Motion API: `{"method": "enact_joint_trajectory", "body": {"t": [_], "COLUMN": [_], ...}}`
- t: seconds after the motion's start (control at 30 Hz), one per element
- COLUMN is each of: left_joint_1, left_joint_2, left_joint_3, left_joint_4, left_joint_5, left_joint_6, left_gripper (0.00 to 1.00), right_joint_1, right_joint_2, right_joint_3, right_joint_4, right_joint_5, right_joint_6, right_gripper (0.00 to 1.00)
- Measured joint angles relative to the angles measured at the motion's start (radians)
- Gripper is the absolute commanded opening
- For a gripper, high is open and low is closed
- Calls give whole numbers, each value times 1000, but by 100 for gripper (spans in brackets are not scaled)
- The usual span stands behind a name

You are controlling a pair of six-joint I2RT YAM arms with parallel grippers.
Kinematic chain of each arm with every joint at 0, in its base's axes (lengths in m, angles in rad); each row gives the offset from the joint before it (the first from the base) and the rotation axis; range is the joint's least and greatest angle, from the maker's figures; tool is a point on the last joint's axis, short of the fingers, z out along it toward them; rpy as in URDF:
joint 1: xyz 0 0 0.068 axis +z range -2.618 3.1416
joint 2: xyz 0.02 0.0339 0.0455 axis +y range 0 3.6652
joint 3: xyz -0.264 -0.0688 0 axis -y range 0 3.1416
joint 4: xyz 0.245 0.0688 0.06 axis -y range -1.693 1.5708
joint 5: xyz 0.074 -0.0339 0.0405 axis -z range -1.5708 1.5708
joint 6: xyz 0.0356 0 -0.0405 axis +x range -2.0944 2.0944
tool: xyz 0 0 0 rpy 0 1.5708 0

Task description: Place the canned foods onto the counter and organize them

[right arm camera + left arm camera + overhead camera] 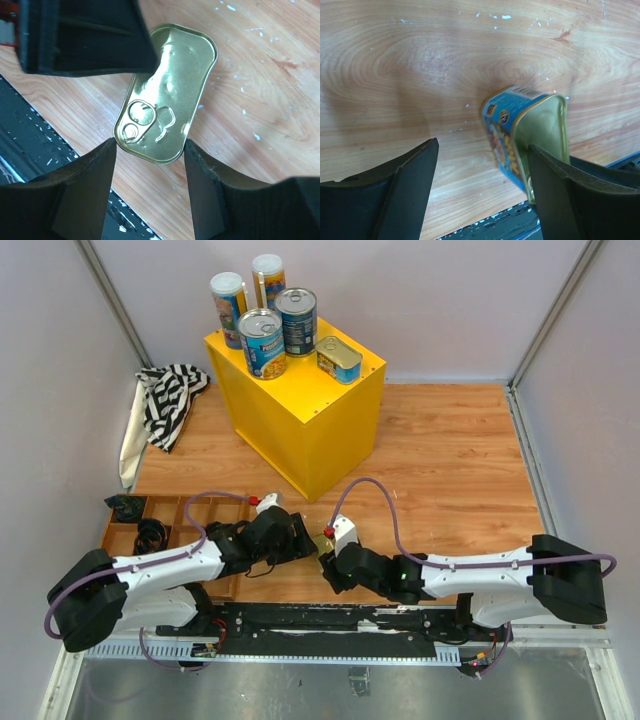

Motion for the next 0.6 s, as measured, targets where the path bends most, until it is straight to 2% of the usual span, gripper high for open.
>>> {"method": "enact_joint_trajectory", "body": {"t": [0.3,0.5,0.6], "left_joint_1": [0,0,0], "left_joint_2": [-21,-18,-18], "left_joint_3": [-3,1,3], "left_joint_4": [-18,-19,-24], "left_joint_5": [6,6,6], "left_joint_6": [-16,-16,-16], "left_gripper": [74,74,73], "right_joint_1": [-27,-47,-64], "right_joint_2": [-55,-55,-55], "right_joint_3": [-34,-34,-34], "right_joint_4": [-24,-24,-23], "right_joint_5": [0,-23,-42], "right_joint_6": [6,12,14], "right_gripper": [55,40,38]}}
